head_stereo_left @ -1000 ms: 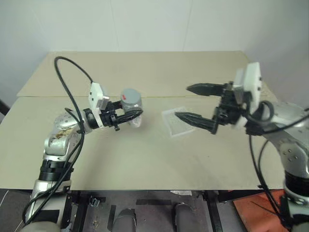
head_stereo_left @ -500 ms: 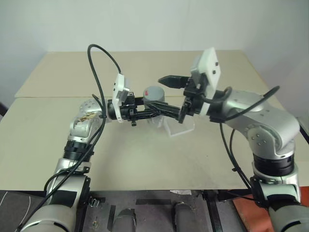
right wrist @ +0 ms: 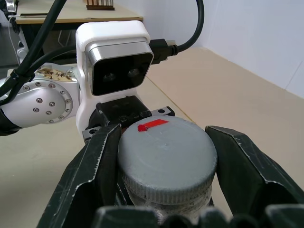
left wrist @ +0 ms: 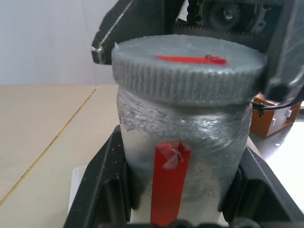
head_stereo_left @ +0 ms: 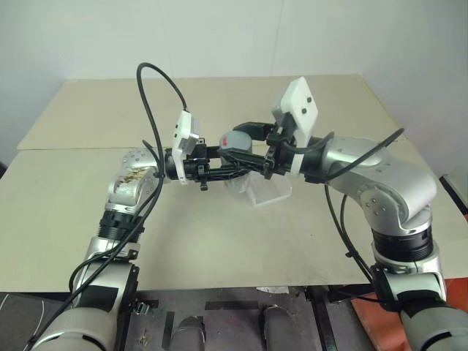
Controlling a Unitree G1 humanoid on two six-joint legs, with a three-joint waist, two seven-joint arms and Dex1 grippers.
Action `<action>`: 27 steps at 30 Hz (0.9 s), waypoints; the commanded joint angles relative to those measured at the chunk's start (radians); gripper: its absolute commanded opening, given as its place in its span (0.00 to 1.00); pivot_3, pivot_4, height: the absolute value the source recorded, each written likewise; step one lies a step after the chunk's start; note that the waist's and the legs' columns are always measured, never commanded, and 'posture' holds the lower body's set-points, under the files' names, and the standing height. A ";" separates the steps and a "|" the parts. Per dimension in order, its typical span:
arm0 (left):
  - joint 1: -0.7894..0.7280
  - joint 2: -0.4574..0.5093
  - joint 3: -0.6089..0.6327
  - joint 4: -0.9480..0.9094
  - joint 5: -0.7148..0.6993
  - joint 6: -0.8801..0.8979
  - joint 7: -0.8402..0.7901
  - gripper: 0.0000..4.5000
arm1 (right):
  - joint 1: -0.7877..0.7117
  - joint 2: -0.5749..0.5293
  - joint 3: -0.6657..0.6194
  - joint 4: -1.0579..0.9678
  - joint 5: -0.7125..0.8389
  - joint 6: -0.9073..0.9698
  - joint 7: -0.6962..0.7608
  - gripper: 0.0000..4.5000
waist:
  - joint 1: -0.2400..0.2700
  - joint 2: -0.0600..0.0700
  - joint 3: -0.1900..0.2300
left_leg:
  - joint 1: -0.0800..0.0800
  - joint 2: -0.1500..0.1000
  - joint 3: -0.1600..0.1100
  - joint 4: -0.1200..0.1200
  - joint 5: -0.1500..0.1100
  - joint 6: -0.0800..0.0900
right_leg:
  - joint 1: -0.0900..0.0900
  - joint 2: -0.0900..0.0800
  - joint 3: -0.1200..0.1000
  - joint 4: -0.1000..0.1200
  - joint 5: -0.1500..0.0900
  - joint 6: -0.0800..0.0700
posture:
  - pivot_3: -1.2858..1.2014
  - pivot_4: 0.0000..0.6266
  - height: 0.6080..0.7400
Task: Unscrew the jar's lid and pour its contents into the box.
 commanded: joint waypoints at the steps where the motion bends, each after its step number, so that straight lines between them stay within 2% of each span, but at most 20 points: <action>1: -0.040 0.005 0.022 -0.018 -0.019 -0.013 -0.031 0.42 | -0.020 0.006 -0.025 0.000 0.001 -0.023 0.027 0.61 | -0.001 0.000 0.000 | 0.000 0.000 0.000 0.000 0.000 0.000 | 0.000 0.000 0.000 0.000 0.000 0.000 | 0.52 0.24 1.00; 5: -0.043 0.042 0.018 -0.050 -0.064 0.048 -0.118 0.42 | -0.030 0.007 -0.042 0.073 0.031 -0.122 0.181 0.61 | -0.003 0.000 0.000 | 0.000 0.000 0.000 0.000 0.000 0.000 | 0.000 0.000 0.000 0.000 0.000 0.000 | 0.52 0.24 1.00; 9: -0.028 0.087 0.006 -0.110 -0.112 0.095 -0.243 0.42 | -0.074 -0.008 -0.022 0.206 0.048 -0.258 0.473 0.61 | -0.004 0.001 0.001 | 0.000 0.000 0.000 0.000 0.000 0.000 | 0.000 0.000 0.000 0.000 0.000 0.000 | 0.52 0.24 1.00; 15: 0.007 0.121 -0.005 -0.229 -0.183 0.175 -0.293 0.42 | -0.152 0.035 0.047 0.376 0.037 -0.408 0.826 0.61 | -0.009 0.001 0.001 | 0.000 0.000 0.000 0.000 0.000 0.000 | 0.000 0.000 0.000 0.000 0.000 0.000 | 0.52 0.24 1.00; 20: 0.022 0.121 -0.005 -0.263 -0.181 0.187 -0.288 0.42 | -0.182 0.086 0.073 0.459 -0.030 -0.459 0.853 0.61 | -0.019 0.001 0.001 | 0.000 0.000 0.000 0.000 0.000 0.000 | 0.000 0.000 0.000 0.001 0.000 0.000 | 0.52 0.24 1.00; 24: 0.044 0.125 0.000 -0.270 -0.174 0.186 -0.270 0.42 | -0.174 0.101 0.056 0.469 -0.064 -0.470 0.813 0.61 | -0.026 0.001 0.001 | 0.000 0.000 0.000 0.000 0.000 0.000 | 0.000 0.000 0.000 0.002 0.000 0.000 | 0.52 0.24 1.00; 25: 0.047 0.127 0.003 -0.268 -0.171 0.185 -0.266 0.42 | -0.169 0.101 0.049 0.466 -0.071 -0.467 0.795 0.78 | -0.026 0.002 0.001 | 0.000 0.000 -0.001 0.000 0.000 0.000 | 0.000 0.000 0.000 0.002 0.000 0.000 | 0.52 0.24 1.00; 27: 0.050 0.131 0.010 -0.258 -0.164 0.182 -0.257 0.42 | -0.153 0.094 0.028 0.455 -0.073 -0.459 0.771 0.91 | -0.026 0.002 0.001 | 0.000 0.000 -0.001 0.000 0.000 0.000 | 0.000 0.000 0.000 0.002 0.000 0.000 | 0.52 0.24 1.00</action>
